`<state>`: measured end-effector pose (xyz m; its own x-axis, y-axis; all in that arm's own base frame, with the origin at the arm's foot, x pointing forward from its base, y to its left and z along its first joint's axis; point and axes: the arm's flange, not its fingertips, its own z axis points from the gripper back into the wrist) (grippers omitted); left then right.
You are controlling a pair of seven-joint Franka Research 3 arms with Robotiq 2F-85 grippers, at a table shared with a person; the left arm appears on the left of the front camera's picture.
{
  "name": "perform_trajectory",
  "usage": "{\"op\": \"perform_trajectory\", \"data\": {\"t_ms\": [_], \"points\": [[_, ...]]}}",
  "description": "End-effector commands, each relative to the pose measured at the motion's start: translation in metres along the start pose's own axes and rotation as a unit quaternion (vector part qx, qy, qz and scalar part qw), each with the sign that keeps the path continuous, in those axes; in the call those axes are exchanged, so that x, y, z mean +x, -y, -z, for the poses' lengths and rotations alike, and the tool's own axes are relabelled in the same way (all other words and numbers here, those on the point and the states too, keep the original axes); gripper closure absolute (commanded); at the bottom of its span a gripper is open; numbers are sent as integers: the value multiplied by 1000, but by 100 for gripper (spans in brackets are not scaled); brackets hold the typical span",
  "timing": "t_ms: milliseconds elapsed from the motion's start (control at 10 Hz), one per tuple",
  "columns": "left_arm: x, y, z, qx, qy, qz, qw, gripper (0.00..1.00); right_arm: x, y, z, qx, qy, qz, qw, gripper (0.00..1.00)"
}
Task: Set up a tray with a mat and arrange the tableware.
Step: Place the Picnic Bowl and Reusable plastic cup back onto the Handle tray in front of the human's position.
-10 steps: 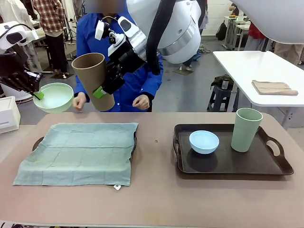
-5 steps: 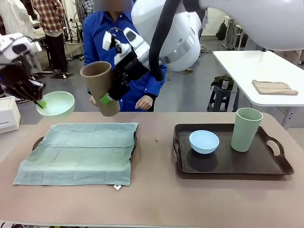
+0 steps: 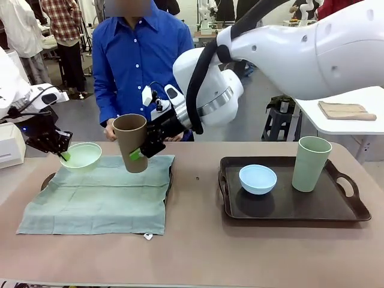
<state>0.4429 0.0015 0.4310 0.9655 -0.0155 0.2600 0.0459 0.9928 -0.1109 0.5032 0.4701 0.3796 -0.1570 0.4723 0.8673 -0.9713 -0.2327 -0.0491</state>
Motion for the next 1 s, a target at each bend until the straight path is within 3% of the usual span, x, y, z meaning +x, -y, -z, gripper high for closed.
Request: {"op": "perform_trajectory", "data": {"t_ms": [0, 600, 700, 900], "points": [[10, 1, 10, -15, 13, 5, 1000, 96, -5, 3, 11, 4, 15, -6, 1000, 16], [15, 9, 59, -2, 7, 13, 1000, 96, -49, 5, 26, 5, 4, 9, 1000, 16], [14, 9, 59, 9, -1, 6, 1000, 96, -47, 5, 24, 0, -23, 21, 1000, 16], [11, 11, 53, -6, 5, 8, 1000, 96, -44, 6, 26, 15, -3, 17, 1000, 16]]}}
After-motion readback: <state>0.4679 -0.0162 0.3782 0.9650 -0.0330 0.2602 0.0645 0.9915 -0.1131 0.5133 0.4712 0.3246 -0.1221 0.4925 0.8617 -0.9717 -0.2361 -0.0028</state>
